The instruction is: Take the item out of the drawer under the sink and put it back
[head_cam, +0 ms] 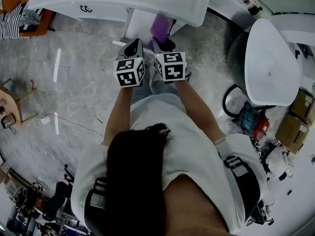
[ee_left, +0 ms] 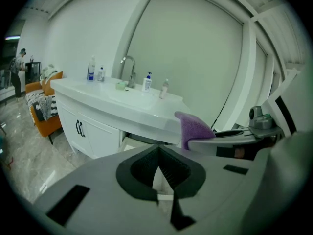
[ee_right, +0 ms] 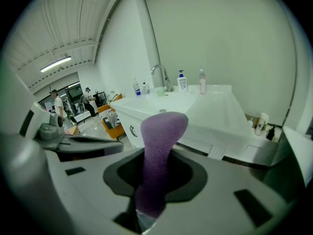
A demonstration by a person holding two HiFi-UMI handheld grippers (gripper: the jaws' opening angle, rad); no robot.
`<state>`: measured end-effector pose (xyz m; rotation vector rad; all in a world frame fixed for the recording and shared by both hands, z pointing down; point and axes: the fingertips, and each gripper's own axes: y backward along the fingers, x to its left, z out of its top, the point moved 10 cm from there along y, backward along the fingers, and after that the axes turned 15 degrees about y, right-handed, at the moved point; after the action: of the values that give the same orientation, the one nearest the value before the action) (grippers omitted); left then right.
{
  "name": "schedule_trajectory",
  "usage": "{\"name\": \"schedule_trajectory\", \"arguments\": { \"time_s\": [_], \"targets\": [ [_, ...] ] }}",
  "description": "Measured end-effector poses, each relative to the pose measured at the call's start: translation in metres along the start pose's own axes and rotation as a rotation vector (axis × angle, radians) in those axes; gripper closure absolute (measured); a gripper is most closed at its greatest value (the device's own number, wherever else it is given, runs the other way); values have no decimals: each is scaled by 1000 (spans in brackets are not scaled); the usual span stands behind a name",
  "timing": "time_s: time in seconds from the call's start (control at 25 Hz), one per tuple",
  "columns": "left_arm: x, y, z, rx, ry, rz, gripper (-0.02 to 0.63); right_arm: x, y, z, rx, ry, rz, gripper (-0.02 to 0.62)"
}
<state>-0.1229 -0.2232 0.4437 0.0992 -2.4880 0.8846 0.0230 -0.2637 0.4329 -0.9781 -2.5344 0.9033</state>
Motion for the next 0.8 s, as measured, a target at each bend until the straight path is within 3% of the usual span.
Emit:
{"name": "schedule_trajectory", "arguments": {
  "time_s": [0.36, 0.56, 0.8],
  "targets": [
    [33, -48, 6, 61, 70, 39, 603, -6, -55, -10, 90, -56, 16, 486],
    [50, -69, 4, 102, 53, 30, 603, -2, -79, -20, 128, -94, 19, 486],
    [65, -92, 4, 111, 90, 28, 603, -4, -104, -28, 152, -130, 0, 486]
  ]
}}
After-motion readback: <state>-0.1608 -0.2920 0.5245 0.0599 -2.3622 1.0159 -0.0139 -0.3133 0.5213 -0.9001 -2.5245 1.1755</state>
